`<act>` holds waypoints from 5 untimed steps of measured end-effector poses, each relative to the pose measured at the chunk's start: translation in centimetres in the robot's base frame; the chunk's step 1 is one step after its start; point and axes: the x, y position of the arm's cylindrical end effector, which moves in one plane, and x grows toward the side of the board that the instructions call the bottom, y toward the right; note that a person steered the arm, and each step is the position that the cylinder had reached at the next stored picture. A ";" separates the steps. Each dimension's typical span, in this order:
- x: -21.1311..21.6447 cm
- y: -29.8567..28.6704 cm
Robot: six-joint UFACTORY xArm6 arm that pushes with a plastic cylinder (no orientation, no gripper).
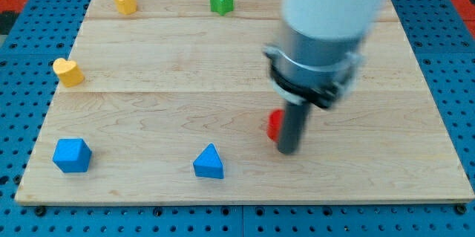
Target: Move red circle towards top center
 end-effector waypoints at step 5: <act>-6.1 -3.7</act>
